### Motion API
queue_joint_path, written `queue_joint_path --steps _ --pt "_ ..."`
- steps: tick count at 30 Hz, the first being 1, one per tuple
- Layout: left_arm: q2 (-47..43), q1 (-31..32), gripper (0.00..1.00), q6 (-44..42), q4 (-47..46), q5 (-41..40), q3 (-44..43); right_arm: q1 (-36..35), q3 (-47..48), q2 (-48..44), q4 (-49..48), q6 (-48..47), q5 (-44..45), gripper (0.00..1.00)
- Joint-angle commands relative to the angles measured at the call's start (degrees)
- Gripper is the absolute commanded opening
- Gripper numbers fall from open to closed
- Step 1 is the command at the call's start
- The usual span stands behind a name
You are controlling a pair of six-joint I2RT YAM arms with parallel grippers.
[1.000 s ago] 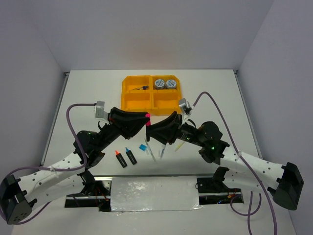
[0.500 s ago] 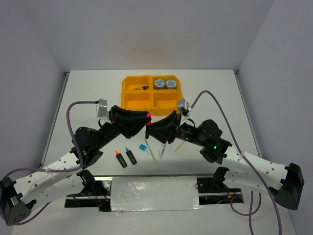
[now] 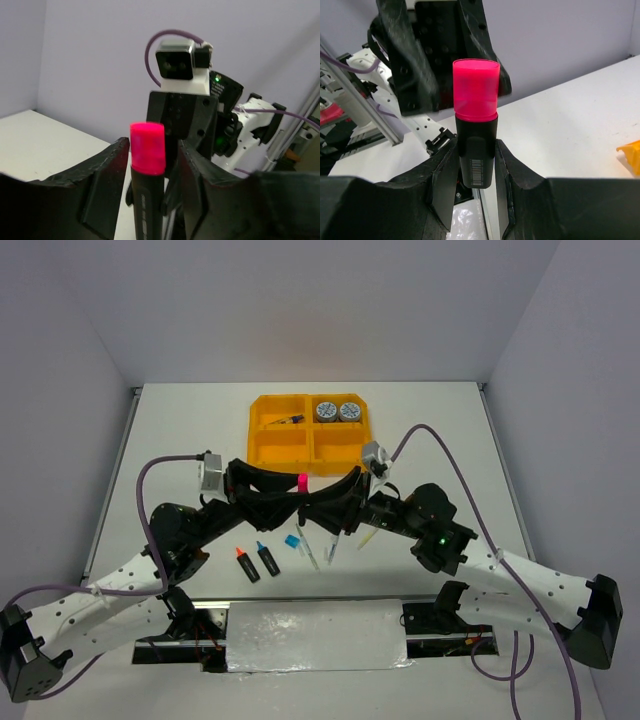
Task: Sort the stationery into containers
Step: Close the pen cap on the pen.
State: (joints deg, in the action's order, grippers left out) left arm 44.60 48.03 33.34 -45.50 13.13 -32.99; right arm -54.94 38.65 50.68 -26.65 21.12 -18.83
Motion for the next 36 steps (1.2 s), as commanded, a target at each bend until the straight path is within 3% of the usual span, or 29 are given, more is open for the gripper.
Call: queue_joint_path --steps 1,7,11,15,22,27,33,36 --pt "-0.7 0.7 0.57 -1.9 -1.0 4.2 -0.1 -0.2 3.3 -2.2 -3.6 -0.6 1.1 0.12" --pt "-1.9 0.7 0.72 -2.8 0.6 3.5 -0.5 -0.6 3.5 -2.2 -2.3 -1.5 1.7 0.12" --pt "-2.1 0.7 0.73 -3.3 2.1 3.5 -1.5 -1.0 3.7 -1.9 -0.9 -2.5 2.8 0.12" --pt "-1.6 0.7 0.70 -4.2 5.4 2.5 -2.8 -2.5 4.6 -2.0 1.7 -4.3 6.7 0.12" --pt "-1.7 0.8 0.67 -4.6 12.3 -6.6 -5.1 -7.8 8.5 -0.8 8.7 -9.0 18.6 0.11" --pt "-0.7 1.2 0.53 -5.0 14.2 -7.8 -6.8 -11.6 11.2 1.3 12.1 -11.1 26.6 0.11" --pt "-0.5 1.3 0.46 -4.9 16.2 -9.9 -7.3 -13.6 12.2 2.2 12.6 -12.3 29.5 0.10" --pt "-0.8 1.4 0.37 -4.9 16.9 -10.2 -7.4 -14.2 12.5 2.5 12.8 -12.7 30.5 0.10"
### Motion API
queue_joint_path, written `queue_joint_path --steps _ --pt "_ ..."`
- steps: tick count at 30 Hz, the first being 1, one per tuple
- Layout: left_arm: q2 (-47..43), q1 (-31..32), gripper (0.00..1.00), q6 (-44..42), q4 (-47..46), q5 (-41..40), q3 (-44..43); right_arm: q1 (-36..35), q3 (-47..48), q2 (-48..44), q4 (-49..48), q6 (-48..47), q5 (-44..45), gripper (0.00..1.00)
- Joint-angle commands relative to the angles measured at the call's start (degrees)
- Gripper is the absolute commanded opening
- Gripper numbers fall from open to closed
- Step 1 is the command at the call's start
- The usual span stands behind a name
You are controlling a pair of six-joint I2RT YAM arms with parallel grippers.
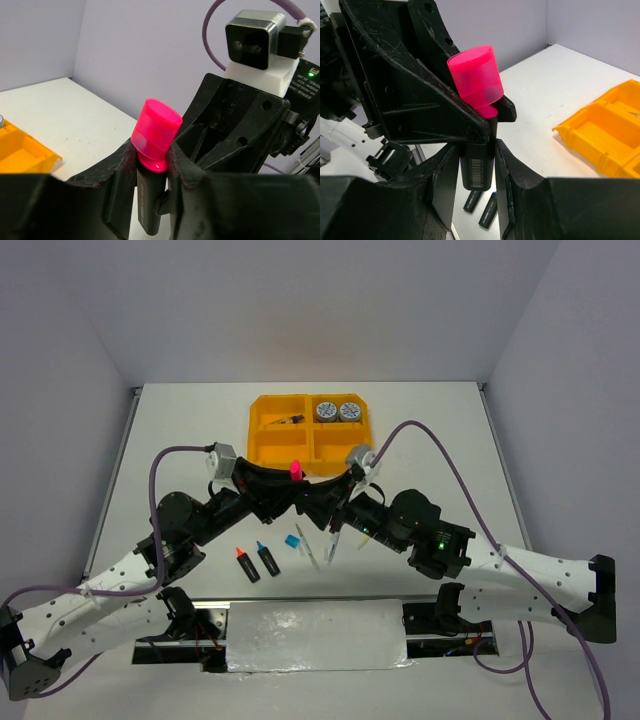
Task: Sort the stationery into containers
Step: Close the pen cap on the pen.
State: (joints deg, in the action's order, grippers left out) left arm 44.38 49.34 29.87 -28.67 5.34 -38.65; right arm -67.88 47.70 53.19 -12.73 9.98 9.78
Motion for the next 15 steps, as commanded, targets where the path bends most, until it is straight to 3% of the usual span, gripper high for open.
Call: queue_joint_path --steps 1,9,11,12,15 --pt "-0.4 0.1 0.32 -1.4 0.4 -2.4 -1.9 -1.6 3.6 0.1 -0.8 -1.6 2.3 0.10" --pt "1.1 0.2 0.17 -1.5 1.6 0.3 -2.2 -1.8 4.4 0.6 -0.5 -1.5 6.2 0.10" --pt "2.1 0.2 0.10 -1.7 2.1 1.9 -2.8 -1.8 4.4 0.5 -0.5 -1.6 6.4 0.10" --pt "2.5 0.2 0.02 -2.0 2.6 2.6 -3.3 -1.8 4.3 0.3 -0.5 -1.7 6.4 0.10" --pt "4.0 0.2 0.00 -2.7 3.7 5.5 -4.9 -1.8 4.1 0.2 -0.9 -2.2 5.6 0.14"
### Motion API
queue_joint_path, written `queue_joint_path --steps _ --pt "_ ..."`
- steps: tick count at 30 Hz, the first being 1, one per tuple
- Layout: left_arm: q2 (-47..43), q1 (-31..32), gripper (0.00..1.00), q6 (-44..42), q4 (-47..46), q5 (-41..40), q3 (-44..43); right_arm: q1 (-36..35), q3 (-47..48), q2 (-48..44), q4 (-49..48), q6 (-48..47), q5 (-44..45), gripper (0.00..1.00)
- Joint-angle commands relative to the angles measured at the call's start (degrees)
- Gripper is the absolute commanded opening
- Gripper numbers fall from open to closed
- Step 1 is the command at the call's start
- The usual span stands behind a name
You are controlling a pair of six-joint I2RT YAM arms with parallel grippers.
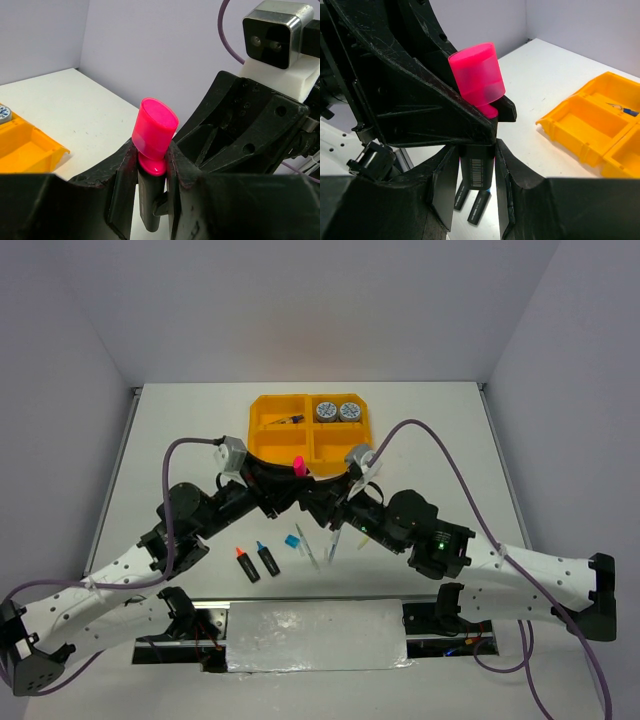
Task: Sort the stationery into containers
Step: Close the pen cap on the pen.
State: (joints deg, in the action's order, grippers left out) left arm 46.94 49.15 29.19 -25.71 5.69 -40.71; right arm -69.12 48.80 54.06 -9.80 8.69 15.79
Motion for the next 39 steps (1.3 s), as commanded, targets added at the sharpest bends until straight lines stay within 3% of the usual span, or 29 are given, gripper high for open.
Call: queue_joint_path --steps 1,8,15,19,21,22,26,32,39 --pt "1.8 0.4 0.00 -2.3 0.9 6.6 -3.5 -0.6 2.3 -1.1 -4.4 -0.9 -1.1 0.21" --pt "0.3 0.4 0.00 -4.5 0.5 8.7 -4.3 0.3 -1.1 -3.4 -6.3 -0.3 -4.9 0.62" --pt "0.0 0.4 0.00 -5.1 -0.8 11.5 -5.5 2.8 -2.5 -4.8 -5.3 1.3 -9.3 0.73" --pt "-0.1 0.4 0.00 -5.6 -1.8 15.7 -6.1 8.0 -3.5 -6.8 -4.9 4.5 -20.2 0.83" --pt "-0.3 0.4 0.00 -5.8 -2.0 18.3 -6.7 11.0 -4.2 -7.7 -4.9 5.5 -30.0 0.83" --pt "-0.3 0.4 0.00 -5.7 -2.1 19.2 -6.8 13.6 -4.4 -8.0 -5.8 6.1 -38.9 0.83" --pt "-0.5 0.4 0.00 -5.5 -3.0 21.5 -6.8 15.6 -5.2 -7.8 -8.3 7.3 -51.4 0.83" --pt "-1.5 0.4 0.00 -3.8 -6.6 22.4 -5.0 15.7 -5.6 -6.7 -13.6 10.3 -58.8 0.82" --pt "-1.2 0.4 0.00 -2.0 -8.6 23.7 -4.9 15.7 -5.5 -3.4 -18.8 12.0 -56.8 0.71"
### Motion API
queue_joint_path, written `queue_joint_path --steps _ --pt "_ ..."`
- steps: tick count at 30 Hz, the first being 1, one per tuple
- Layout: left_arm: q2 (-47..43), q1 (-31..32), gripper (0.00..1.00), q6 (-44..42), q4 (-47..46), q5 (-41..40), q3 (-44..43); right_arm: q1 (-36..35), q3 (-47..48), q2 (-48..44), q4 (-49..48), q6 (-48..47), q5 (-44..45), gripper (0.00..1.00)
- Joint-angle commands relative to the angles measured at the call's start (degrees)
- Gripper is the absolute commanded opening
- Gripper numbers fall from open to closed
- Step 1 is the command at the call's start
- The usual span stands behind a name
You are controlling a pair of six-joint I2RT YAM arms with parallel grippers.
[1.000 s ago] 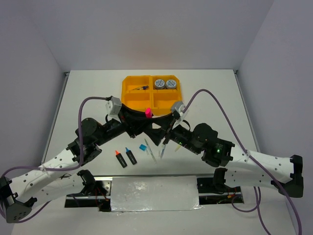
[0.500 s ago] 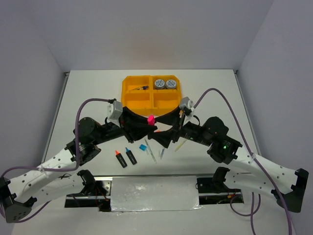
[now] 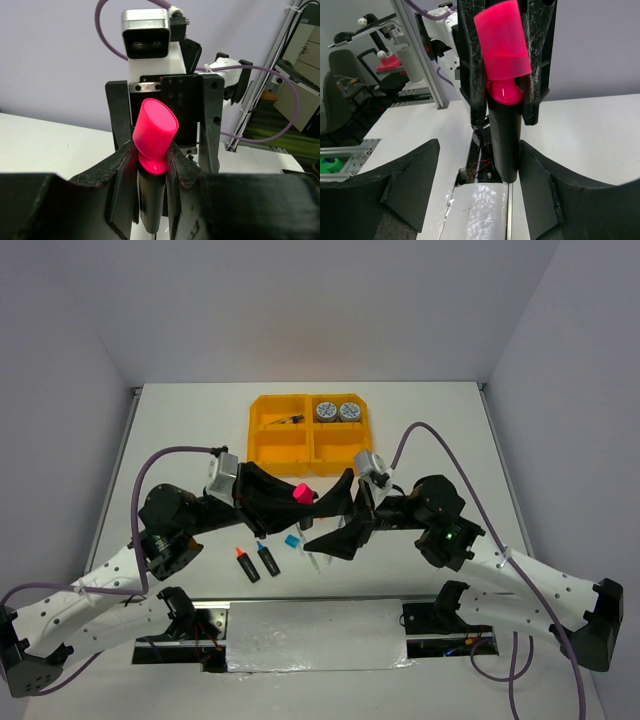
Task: Sort the stationery into containers
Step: Close the pen cap on the pen.
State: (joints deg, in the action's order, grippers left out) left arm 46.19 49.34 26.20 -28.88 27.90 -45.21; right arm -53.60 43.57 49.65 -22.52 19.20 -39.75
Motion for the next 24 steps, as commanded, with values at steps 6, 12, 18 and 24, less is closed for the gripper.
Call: queue_joint_path --steps 6,12,18,24 --pt "-0.3 0.2 0.00 2.1 -7.2 2.2 0.8 0.3 0.1 2.6 -9.6 1.7 1.0 0.61" --pt "-0.2 0.2 0.00 2.6 -8.2 2.8 1.1 0.2 1.3 3.8 -10.3 1.5 0.7 0.26" --pt "-0.3 0.2 0.00 1.4 -6.3 0.9 0.3 0.2 0.4 3.7 -10.5 1.6 0.5 0.10" --pt "0.7 0.2 0.05 -0.4 -2.7 1.1 -1.5 0.2 -0.1 2.7 -9.0 0.8 1.8 0.00"
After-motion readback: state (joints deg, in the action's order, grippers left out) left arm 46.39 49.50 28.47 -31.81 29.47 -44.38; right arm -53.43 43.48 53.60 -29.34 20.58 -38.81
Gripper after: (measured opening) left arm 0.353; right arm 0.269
